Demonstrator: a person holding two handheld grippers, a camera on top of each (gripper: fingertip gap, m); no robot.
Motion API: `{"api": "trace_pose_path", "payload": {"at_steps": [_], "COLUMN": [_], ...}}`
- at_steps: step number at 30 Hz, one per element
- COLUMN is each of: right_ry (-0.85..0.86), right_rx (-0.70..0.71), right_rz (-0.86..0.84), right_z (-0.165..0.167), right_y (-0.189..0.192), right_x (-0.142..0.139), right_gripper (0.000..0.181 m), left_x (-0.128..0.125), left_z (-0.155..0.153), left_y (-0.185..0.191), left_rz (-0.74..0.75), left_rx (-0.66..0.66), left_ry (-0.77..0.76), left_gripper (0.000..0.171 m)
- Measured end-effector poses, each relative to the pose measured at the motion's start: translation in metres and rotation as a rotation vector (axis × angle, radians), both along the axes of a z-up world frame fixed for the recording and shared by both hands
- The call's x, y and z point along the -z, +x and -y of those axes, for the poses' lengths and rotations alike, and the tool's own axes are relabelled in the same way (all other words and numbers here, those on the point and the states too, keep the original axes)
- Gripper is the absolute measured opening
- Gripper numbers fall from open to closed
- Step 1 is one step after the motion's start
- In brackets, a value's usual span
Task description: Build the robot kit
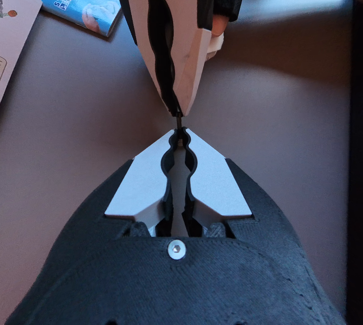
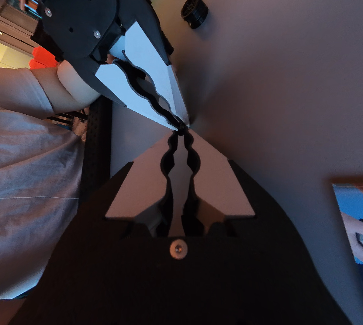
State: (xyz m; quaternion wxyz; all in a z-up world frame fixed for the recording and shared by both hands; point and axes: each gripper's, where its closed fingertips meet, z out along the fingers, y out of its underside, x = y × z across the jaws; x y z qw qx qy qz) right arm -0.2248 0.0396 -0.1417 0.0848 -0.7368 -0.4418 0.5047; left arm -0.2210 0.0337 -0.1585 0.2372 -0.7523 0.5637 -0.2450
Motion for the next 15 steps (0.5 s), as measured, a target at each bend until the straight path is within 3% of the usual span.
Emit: {"api": "trace_pose_path", "payload": {"at_steps": [9,15], "right_ry": [0.088,0.048], "right_rx": [-0.067,-0.057], "right_rz": [0.149,0.071], "right_z": [0.01,0.009], "right_y": [0.008,0.007], "right_x": [0.015,0.01], "right_gripper": [0.006,0.006], "left_x": [0.004,0.003], "left_z": [0.004,0.005], "left_y": [0.003,0.003], "left_rz": [-0.083,-0.046], "left_rx": [0.055,0.063], "left_ry": [0.105,0.08], "left_gripper": [0.001,0.001]}}
